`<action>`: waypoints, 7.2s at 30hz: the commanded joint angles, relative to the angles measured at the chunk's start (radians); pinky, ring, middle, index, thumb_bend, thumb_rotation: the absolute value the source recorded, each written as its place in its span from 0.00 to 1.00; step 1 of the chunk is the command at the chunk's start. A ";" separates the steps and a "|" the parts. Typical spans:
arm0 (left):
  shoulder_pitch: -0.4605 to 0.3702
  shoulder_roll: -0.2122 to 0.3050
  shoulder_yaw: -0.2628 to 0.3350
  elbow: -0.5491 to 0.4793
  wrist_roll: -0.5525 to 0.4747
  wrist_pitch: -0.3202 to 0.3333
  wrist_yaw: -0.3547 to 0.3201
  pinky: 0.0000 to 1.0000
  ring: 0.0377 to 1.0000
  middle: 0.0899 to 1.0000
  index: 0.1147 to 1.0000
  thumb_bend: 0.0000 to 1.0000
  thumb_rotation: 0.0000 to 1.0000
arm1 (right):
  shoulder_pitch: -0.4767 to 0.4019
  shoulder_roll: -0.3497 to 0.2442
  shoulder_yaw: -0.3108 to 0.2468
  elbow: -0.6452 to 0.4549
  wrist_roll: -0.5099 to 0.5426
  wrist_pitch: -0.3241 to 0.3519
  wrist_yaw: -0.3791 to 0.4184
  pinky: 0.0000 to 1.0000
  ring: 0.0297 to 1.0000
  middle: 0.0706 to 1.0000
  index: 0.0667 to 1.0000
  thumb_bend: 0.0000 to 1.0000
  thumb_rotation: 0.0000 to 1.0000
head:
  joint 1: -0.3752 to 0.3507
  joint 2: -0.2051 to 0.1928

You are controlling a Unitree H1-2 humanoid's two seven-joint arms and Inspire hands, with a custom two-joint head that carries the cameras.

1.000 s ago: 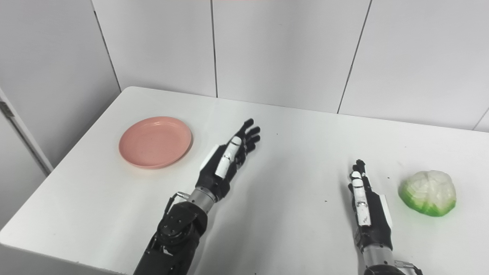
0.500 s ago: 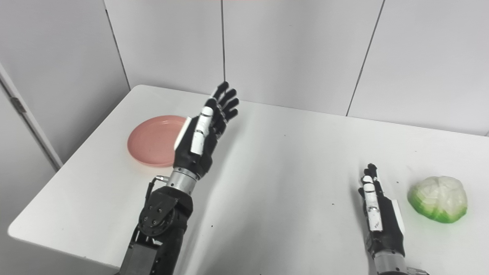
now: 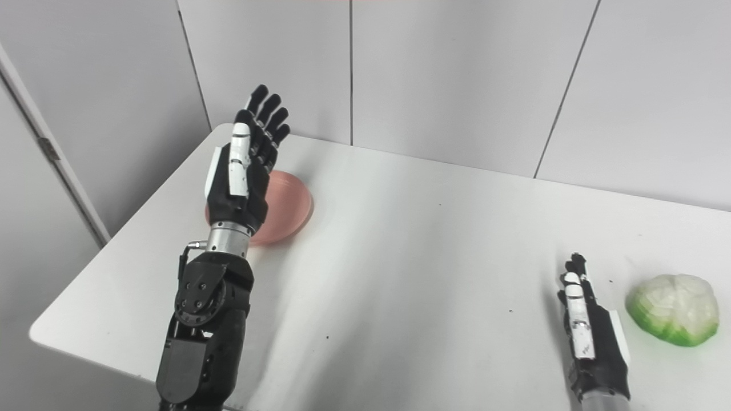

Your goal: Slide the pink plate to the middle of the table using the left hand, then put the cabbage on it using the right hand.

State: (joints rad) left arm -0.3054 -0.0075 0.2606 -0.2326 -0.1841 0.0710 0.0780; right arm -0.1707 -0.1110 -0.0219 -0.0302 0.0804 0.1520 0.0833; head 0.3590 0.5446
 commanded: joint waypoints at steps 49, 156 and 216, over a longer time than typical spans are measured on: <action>-0.132 0.235 0.222 0.424 -0.197 -0.121 0.089 0.98 0.97 0.96 0.95 0.43 1.00 | -0.034 -0.012 -0.009 -0.065 0.029 0.031 0.035 1.00 1.00 1.00 1.00 0.14 1.00 | 0.038 0.037; -0.167 0.015 -0.097 0.587 -0.246 0.122 -0.215 0.90 0.92 0.93 0.92 0.43 1.00 | -0.042 0.076 0.028 -0.058 -0.047 0.041 -0.032 1.00 1.00 1.00 1.00 0.18 1.00 | -0.254 0.088; -0.119 0.076 -0.150 0.710 -0.220 0.050 -0.409 0.94 0.93 0.94 0.93 0.46 1.00 | -0.241 0.021 0.069 -0.109 -0.444 0.010 -0.211 0.83 0.87 0.88 0.88 0.52 0.89 | -0.750 0.007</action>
State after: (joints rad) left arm -0.4319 0.0532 0.1026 0.4438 -0.4108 0.1122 -0.3335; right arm -0.3646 -0.0824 0.0469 -0.0960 -0.3332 0.1996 -0.1017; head -0.3912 0.5507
